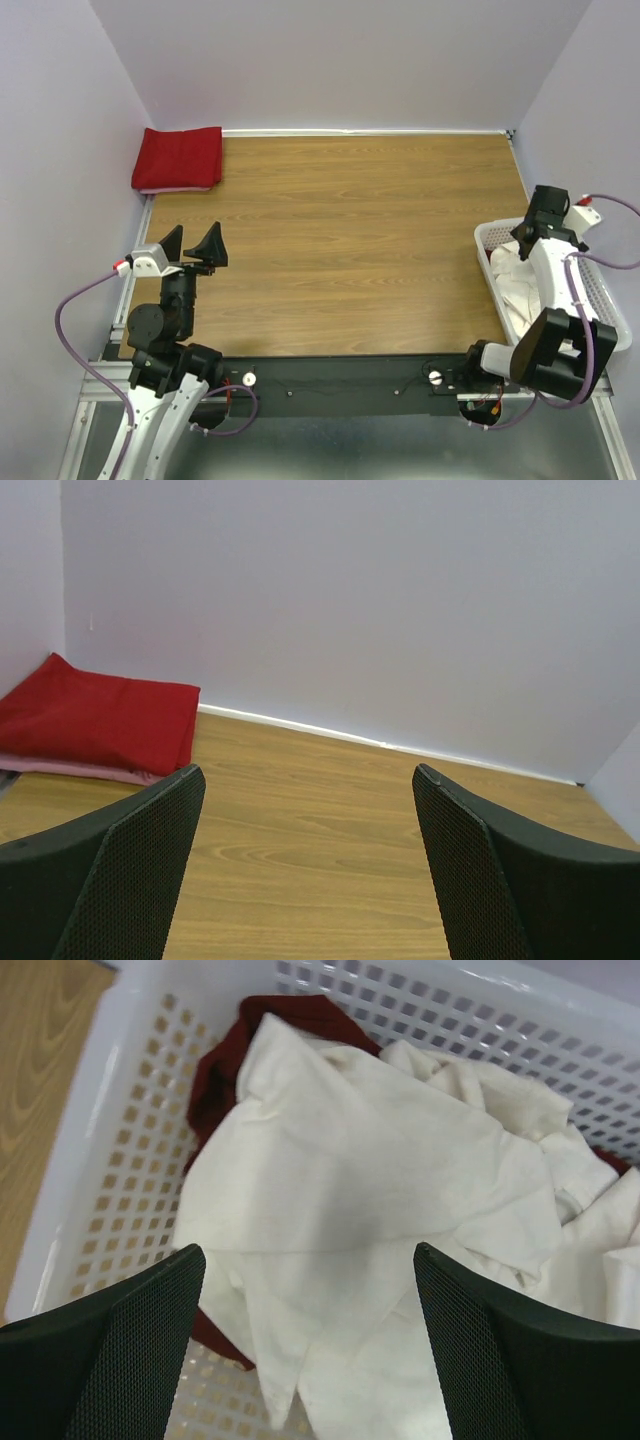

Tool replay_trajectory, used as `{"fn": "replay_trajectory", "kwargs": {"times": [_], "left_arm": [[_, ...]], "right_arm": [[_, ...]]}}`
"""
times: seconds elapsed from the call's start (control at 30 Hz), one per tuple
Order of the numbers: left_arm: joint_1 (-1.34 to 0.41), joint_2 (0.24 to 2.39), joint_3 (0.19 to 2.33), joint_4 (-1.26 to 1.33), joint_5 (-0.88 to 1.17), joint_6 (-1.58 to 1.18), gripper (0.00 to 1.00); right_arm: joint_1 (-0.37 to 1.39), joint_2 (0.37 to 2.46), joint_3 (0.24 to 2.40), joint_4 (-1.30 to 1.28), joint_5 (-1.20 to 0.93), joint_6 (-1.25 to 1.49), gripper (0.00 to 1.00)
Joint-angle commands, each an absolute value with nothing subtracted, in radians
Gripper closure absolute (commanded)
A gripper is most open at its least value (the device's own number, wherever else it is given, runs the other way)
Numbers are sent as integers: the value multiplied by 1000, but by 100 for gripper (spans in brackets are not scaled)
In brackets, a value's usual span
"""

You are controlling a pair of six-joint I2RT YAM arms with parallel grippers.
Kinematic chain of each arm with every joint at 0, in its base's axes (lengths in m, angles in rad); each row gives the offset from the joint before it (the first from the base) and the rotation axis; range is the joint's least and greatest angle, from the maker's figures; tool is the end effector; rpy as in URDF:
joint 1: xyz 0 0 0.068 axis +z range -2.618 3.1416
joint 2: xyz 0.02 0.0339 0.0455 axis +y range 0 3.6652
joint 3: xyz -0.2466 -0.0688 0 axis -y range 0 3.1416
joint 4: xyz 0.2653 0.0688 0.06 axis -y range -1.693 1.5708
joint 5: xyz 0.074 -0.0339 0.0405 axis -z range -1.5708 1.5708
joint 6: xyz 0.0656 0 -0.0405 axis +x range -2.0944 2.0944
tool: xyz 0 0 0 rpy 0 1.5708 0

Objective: Fold and stack the t-shirts
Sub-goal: Grab the tshirt from the pile

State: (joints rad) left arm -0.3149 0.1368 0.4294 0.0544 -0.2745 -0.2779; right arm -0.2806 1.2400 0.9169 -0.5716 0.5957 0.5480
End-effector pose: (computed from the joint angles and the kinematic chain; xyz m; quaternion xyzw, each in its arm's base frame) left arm 0.1399 -0.0269 0.3277 -0.1014 0.5710 -0.1617 0.7985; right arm 0.2692 -0.1159 0.2193 0.4521 0.7864 -0.2321 0.3511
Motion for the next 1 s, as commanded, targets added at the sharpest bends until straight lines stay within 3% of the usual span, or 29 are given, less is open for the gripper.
{"fn": "replay_trajectory", "kwargs": {"times": [0.0, 0.17, 0.2, 0.27, 0.3, 0.37, 0.4, 0.5, 0.77, 0.97], "left_arm": [[-327, 120, 416, 72, -250, -279, 8], [-330, 121, 420, 69, -244, -278, 8], [-330, 121, 419, 68, -242, -279, 9], [-330, 121, 417, 67, -242, -279, 9], [-328, 124, 417, 67, -242, -279, 9], [-330, 130, 417, 71, -236, -281, 9], [-330, 133, 419, 72, -232, -279, 9], [-334, 138, 416, 75, -226, -279, 9], [-344, 167, 417, 80, -215, -279, 10], [-344, 182, 419, 83, -219, -278, 10]], "right_arm": [[-394, 1269, 871, -529, 506, 715, 9], [-468, 1322, 798, -436, 450, 768, 12], [-486, 1337, 787, -430, 418, 772, 17], [-491, 1341, 772, -425, 393, 767, 31], [-491, 1336, 770, -425, 365, 755, 46], [-492, 1292, 773, -428, 344, 720, 60], [-491, 1270, 776, -429, 338, 703, 75], [-491, 1157, 819, -463, 305, 640, 99], [-396, 1045, 1077, -526, 267, 580, 99], [-264, 1143, 1391, -543, 81, 431, 99]]}}
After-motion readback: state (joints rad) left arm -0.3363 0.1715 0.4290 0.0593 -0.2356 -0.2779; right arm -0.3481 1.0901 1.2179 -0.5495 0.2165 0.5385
